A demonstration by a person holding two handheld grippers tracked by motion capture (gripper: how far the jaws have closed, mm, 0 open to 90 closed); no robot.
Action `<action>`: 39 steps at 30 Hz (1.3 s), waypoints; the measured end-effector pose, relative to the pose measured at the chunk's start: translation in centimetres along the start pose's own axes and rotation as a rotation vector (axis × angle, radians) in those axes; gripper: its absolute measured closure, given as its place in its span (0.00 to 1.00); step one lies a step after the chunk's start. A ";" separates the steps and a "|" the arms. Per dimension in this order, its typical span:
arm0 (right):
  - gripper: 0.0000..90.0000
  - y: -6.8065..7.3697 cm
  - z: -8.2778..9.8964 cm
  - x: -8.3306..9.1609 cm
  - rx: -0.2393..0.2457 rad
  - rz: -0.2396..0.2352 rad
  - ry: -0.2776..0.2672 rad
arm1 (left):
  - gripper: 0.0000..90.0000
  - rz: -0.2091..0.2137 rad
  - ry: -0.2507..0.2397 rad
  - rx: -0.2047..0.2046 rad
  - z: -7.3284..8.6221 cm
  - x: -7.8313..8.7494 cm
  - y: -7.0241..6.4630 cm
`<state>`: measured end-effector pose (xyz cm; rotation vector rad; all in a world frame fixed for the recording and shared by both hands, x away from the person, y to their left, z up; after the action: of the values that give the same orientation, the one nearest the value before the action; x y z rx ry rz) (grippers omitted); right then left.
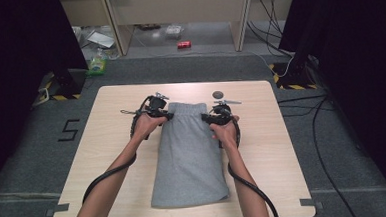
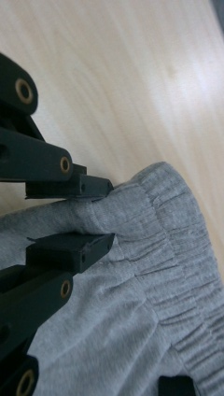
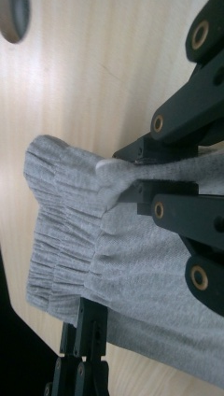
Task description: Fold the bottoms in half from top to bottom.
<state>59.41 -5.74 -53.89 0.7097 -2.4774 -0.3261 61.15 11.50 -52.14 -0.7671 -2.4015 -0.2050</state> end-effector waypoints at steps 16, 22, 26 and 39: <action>0.95 2.5 -2.7 3.6 0.019 -0.116 -0.108 | 0.81 0.102 -0.139 -0.040 -2.3 4.5 -1.5; 0.95 3.5 -2.3 5.5 0.036 -0.159 -0.127 | 0.81 0.159 -0.188 -0.075 -2.2 6.7 -3.3; 0.95 4.5 -1.5 7.0 0.045 -0.194 -0.136 | 0.81 0.197 -0.215 -0.097 -1.6 8.5 -4.5; 0.95 7.9 2.4 12.5 0.112 -0.274 -0.154 | 0.81 0.313 -0.300 -0.146 3.4 14.1 -8.3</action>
<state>45.83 -5.88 -47.60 1.1142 -2.5589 -0.3561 45.55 12.48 -46.28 -1.3083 -2.5172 -0.1473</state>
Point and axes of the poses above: each handheld gripper's, and its own axes: x roughly backward along the jaws, z roughly out of its underside, y roughly to its left, the point moved 9 cm from there along -x, roughly forward along the jaws, and after that the axes turned 10 degrees about -y, right-handed, at the moved point
